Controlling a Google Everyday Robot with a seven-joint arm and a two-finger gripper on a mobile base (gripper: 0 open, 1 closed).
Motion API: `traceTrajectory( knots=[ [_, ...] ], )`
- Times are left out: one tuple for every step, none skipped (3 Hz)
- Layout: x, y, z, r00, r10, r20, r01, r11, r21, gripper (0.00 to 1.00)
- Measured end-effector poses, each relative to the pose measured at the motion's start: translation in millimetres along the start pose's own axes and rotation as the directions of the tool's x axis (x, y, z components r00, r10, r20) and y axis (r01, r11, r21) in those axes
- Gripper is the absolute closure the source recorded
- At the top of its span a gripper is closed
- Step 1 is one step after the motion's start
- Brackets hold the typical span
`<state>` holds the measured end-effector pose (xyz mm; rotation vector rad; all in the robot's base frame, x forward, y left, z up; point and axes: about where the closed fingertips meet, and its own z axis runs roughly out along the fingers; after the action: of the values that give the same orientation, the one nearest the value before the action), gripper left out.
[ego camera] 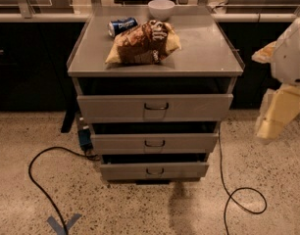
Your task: Open bottom drawer
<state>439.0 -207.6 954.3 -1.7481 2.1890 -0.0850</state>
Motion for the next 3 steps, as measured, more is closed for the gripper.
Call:
traceTrajectory(
  knots=[
    [2, 21, 48, 0.999, -0.022, 0.024, 0.021, 0.9998, 0.006, 0.00],
    [10, 47, 128, 1.000, -0.002, 0.031, 0.002, 0.9998, -0.021, 0.00],
    [16, 62, 206, 0.999, 0.033, 0.038, -0.031, 0.9984, -0.046, 0.00]
  ],
)
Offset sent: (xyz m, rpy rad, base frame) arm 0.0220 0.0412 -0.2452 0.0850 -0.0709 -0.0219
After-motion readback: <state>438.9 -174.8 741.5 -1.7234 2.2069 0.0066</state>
